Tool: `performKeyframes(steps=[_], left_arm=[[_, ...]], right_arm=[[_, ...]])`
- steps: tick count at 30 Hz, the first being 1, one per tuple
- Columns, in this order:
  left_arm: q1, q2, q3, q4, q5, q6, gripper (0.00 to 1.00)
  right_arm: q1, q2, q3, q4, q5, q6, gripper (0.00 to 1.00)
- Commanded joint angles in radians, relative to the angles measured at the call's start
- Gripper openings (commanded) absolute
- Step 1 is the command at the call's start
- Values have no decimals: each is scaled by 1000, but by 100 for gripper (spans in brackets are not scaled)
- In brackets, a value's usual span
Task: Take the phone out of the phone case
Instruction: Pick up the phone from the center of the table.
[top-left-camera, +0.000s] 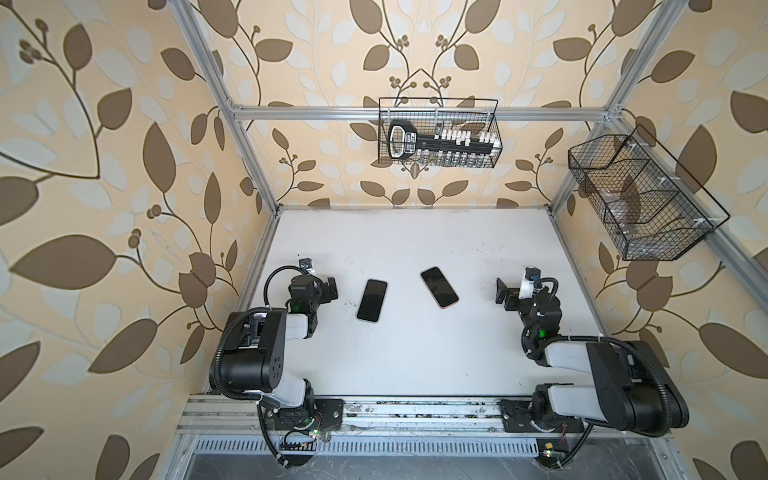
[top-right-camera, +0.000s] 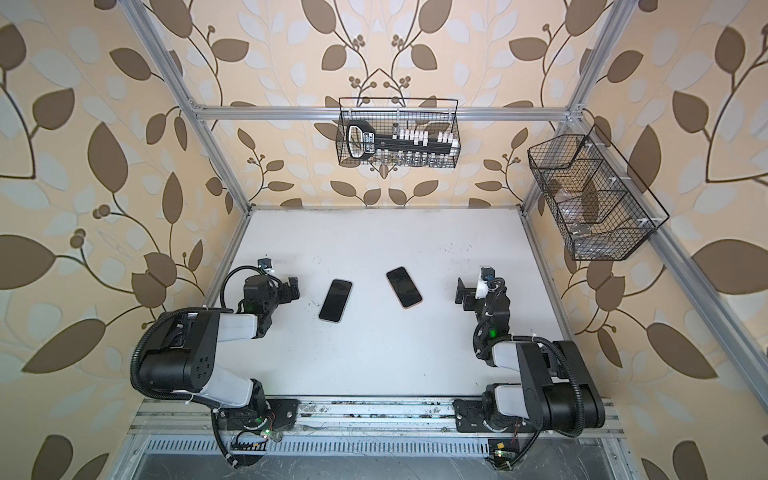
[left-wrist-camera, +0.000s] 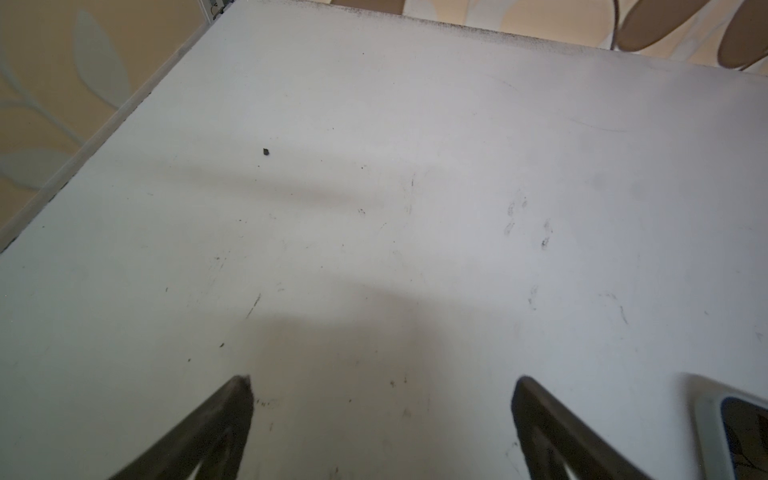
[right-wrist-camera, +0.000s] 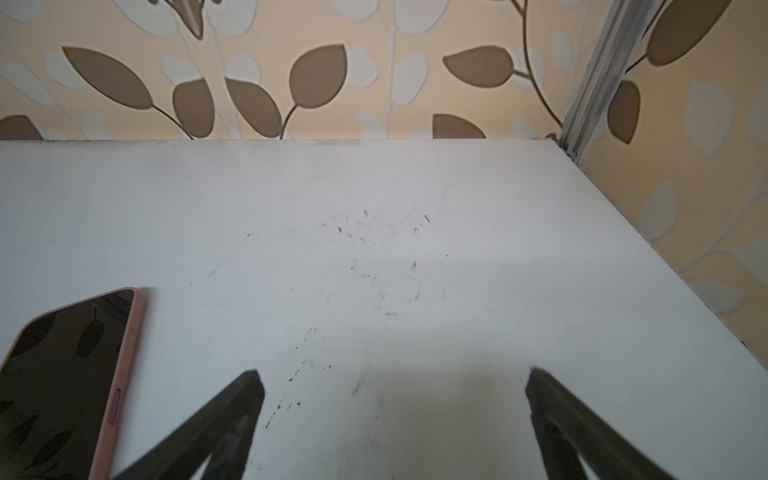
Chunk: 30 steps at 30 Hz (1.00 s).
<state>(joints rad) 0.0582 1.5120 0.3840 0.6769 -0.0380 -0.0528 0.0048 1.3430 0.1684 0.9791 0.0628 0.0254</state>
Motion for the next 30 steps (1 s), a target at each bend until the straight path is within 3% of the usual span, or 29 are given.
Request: performKeyframes(steps=[1, 5, 8, 11, 15, 20, 24, 30], left_arm=[[-4, -24, 30, 6, -10, 19, 99], [-5, -82, 42, -60, -12, 24, 99], [-7, -174, 19, -72, -59, 9, 99], [-18, -296, 63, -244, -141, -46, 99], [-20, -389, 236, -570, -269, -161, 99], [-58, -423, 422, -799, -203, -305, 99], [-79, -402, 613, -1014, -149, -386, 99], [-112, -361, 834, -1250, 3, -316, 99]], right_arm=[[-9, 2, 23, 10, -23, -10, 100], [-9, -18, 36, -25, -47, -22, 100], [-17, -105, 102, -215, -41, -3, 100], [-30, -214, 151, -389, -64, 35, 100], [-42, -331, 245, -602, -59, 128, 100], [-17, -400, 425, -836, -71, 154, 100], [71, -372, 606, -1005, -68, 150, 100], [212, -236, 870, -1267, -75, 128, 100]])
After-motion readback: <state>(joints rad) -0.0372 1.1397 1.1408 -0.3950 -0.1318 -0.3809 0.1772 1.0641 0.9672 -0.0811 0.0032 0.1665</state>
